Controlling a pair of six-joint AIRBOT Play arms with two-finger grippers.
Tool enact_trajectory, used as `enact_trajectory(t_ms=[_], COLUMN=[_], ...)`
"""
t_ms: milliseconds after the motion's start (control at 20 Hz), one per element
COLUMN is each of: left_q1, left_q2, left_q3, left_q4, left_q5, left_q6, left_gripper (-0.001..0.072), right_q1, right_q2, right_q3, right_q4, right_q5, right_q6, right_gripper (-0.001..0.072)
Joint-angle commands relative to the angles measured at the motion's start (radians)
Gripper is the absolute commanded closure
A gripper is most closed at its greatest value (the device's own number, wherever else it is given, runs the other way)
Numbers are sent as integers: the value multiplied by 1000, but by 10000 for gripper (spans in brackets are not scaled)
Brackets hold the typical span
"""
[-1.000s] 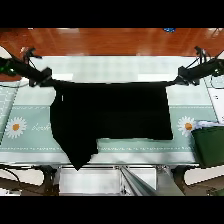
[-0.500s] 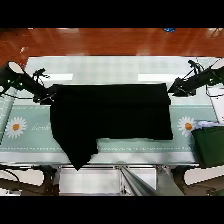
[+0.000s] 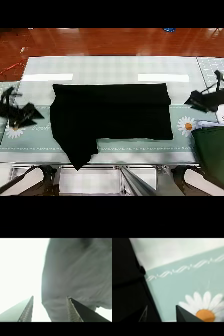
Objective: Fold the shirts.
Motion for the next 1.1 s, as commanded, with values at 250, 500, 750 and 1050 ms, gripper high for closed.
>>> enact_trajectory(t_ms=[250,500,750,1050], left_q1=[106,-43,-204,-229], left_q2=[163,151,72,57], left_q3=[-439,-473,-474,-473], left_q4=[-104,-182,-186,-187], left_q5=[72,169,228,246], left_q6=[6,-27,-53,-18], left_gripper=[197,197,356,686], right_q1=[-5,-6,-105,-248], right_q2=[308,333,333,333], right_q3=[-383,-383,-344,-404], right_q4=[280,304,289,20], right_q5=[-37,-32,-33,113], right_q6=[-121,-122,-109,-42], right_gripper=[297,297,296,291])
